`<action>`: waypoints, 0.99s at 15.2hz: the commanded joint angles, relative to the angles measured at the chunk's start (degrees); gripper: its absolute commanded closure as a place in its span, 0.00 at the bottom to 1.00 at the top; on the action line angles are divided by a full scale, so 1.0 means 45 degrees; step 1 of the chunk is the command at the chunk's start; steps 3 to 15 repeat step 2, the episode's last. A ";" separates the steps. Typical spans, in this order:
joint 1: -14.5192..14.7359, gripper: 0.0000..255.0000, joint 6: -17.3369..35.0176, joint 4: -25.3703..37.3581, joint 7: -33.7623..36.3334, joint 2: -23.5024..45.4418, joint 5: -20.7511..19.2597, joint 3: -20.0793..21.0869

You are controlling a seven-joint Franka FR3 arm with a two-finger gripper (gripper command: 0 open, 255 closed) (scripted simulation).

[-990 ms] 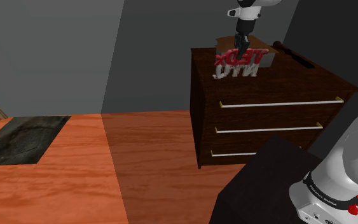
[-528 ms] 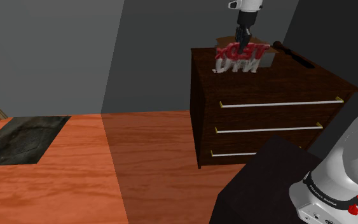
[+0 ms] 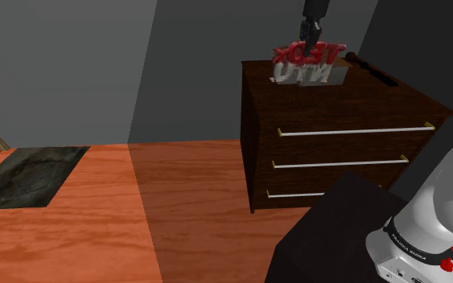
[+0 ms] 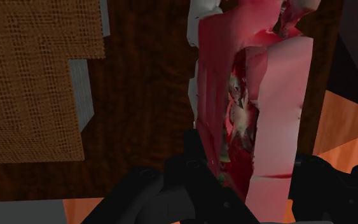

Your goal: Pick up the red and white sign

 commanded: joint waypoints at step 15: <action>-0.0029 1.00 -0.0231 0.0289 -0.0030 0.0056 0.0028 -0.0019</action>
